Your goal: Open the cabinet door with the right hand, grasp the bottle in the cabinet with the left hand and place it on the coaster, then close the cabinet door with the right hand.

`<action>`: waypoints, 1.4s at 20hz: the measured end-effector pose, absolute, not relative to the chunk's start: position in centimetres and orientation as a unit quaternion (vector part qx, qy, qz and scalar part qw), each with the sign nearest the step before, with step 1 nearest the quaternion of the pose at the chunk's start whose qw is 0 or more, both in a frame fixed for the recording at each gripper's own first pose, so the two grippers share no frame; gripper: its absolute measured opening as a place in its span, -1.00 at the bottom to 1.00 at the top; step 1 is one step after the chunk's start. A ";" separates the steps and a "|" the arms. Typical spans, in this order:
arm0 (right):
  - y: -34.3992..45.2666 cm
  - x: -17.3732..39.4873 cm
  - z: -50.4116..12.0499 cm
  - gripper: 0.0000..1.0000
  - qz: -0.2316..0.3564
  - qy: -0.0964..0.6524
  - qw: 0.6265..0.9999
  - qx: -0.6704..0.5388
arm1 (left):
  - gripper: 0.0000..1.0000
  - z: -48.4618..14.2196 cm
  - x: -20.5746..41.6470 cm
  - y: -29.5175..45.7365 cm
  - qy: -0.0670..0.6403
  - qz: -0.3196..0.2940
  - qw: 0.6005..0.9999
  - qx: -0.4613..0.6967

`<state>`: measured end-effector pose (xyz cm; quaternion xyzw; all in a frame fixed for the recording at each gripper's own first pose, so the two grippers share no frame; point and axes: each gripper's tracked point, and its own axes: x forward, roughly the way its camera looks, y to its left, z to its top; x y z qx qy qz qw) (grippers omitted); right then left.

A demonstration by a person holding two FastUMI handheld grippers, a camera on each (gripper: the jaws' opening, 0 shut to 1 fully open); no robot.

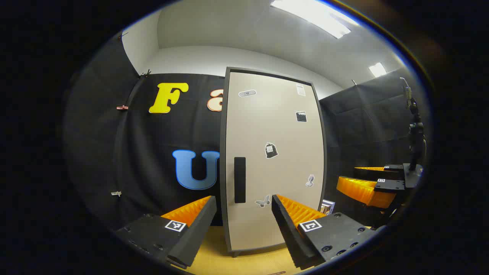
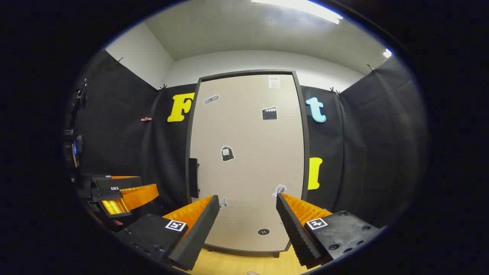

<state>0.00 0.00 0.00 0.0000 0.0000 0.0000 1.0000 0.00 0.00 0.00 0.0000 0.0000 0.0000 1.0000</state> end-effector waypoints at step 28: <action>3.0 0.4 -0.3 0.95 0.019 -0.001 1.000 -0.021 | 0.84 0.2 -1.1 2.1 -0.008 0.014 1.000 -0.003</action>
